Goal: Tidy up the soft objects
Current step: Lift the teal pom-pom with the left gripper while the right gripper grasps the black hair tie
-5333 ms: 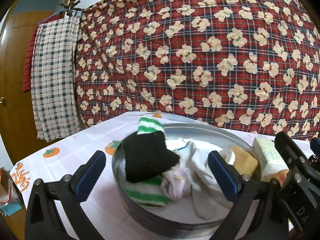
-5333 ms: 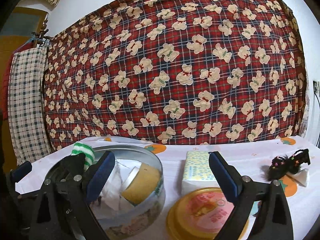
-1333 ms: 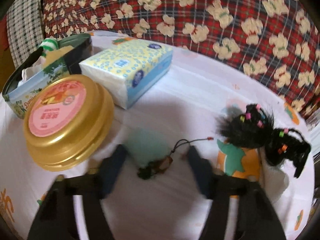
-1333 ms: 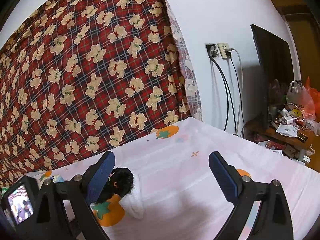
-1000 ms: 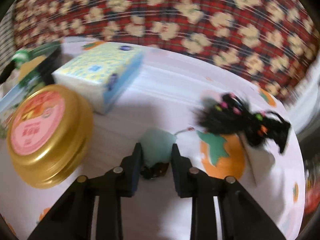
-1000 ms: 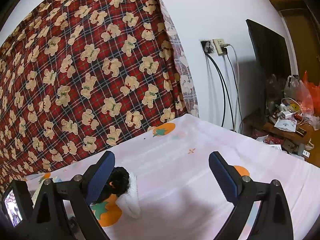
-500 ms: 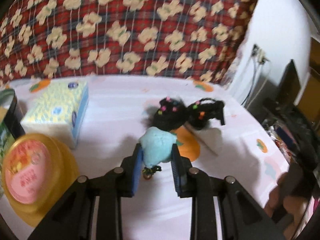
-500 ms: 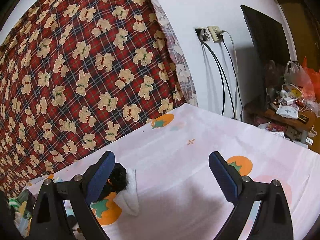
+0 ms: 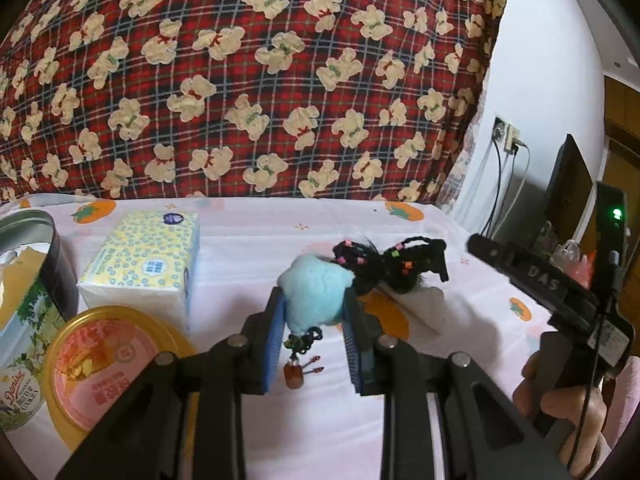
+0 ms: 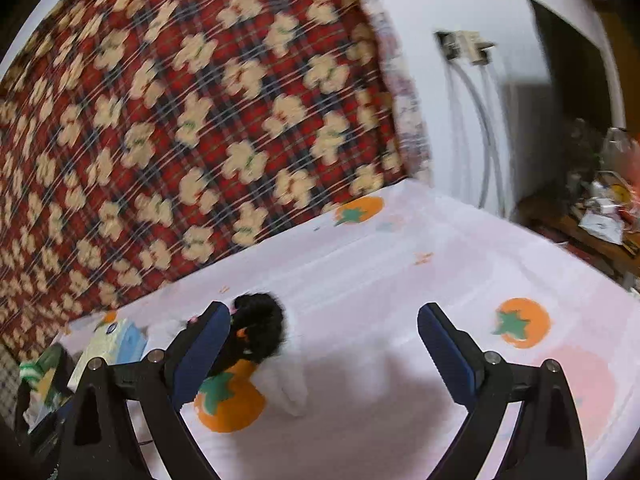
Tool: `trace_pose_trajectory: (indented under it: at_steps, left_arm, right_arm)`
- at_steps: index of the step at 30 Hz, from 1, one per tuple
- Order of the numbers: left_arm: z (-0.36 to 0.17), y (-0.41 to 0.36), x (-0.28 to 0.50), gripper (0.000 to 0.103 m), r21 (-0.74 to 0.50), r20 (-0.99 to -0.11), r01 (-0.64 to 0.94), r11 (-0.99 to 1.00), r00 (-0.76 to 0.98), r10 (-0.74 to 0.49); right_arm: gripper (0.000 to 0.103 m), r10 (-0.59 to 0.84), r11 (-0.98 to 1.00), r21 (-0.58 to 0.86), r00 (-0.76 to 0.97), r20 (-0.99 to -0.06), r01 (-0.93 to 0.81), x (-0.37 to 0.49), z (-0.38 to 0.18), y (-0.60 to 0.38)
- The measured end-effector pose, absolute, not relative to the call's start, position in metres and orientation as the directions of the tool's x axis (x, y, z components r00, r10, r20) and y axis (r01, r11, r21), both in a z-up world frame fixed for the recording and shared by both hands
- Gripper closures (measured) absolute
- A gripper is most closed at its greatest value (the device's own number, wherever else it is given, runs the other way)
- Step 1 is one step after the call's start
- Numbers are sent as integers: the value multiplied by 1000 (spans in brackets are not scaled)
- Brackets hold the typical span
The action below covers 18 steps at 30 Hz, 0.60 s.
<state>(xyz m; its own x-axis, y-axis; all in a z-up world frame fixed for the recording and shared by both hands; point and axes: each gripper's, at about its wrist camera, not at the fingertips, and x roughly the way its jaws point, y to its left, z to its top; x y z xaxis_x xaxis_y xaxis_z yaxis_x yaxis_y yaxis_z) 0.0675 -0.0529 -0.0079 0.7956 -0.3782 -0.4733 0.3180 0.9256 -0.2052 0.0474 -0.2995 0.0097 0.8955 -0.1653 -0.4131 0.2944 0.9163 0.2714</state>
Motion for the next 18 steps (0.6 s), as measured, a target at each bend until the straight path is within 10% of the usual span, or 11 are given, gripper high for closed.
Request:
trace_pose_trajectory:
  at_steps: [9,14,18]
  left_arm:
    - [-10,-46,73,78,-234,-487,280,931,795,-362]
    - [-12,-44,75,78,-237,-497,263,935,795,-349]
    - [-10,-45,71,78,-218,-481,262,940,809,-337]
  right_arm:
    - [10,-30,932,284,828,-560,226,117,-7,-283]
    - [71,9,958,233,790,-614,170,146,-15,-268]
    - [88,47,959,251,798,-601,132,138,-17,-266]
